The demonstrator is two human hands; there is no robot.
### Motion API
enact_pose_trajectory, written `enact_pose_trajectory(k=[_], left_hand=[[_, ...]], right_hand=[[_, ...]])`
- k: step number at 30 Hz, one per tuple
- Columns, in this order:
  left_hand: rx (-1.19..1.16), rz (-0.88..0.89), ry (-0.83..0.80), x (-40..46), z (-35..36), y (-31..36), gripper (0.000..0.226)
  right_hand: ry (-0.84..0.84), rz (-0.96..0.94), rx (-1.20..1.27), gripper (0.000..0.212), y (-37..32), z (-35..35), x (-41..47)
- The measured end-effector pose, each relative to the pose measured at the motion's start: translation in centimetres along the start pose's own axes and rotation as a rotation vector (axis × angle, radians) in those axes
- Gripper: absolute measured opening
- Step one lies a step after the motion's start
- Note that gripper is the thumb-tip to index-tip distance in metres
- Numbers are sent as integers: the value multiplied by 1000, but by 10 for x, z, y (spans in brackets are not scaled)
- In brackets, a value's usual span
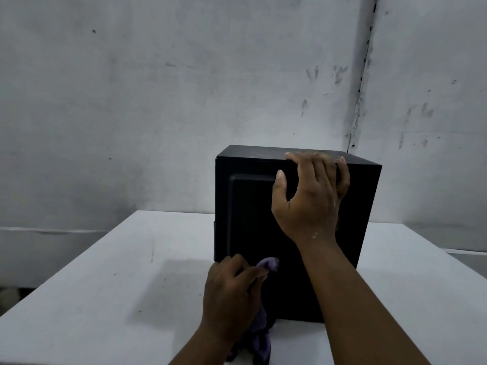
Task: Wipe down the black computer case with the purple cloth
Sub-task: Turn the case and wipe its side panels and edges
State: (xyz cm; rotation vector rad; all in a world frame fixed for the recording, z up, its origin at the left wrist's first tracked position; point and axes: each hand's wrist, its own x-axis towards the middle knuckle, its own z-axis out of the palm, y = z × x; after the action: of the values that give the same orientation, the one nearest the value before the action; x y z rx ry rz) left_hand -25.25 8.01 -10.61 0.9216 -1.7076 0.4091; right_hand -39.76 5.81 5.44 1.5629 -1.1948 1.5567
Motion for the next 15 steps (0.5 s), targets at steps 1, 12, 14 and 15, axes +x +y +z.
enact_pose_trajectory(k=[1, 12, 14, 15], left_hand=[[29, 26, -17, 0, -1, 0, 10], [-407, -475, 164, 100, -52, 42, 13], [-561, -540, 72, 111, -59, 51, 16], [-624, -568, 32, 113, -62, 55, 18]], right_hand=[[-5, 3, 4, 32, 0, 0, 0], [62, 3, 196, 22, -17, -20, -41], [5, 66, 379, 24, -38, -30, -68], [-31, 136, 478, 25, -46, -34, -78]])
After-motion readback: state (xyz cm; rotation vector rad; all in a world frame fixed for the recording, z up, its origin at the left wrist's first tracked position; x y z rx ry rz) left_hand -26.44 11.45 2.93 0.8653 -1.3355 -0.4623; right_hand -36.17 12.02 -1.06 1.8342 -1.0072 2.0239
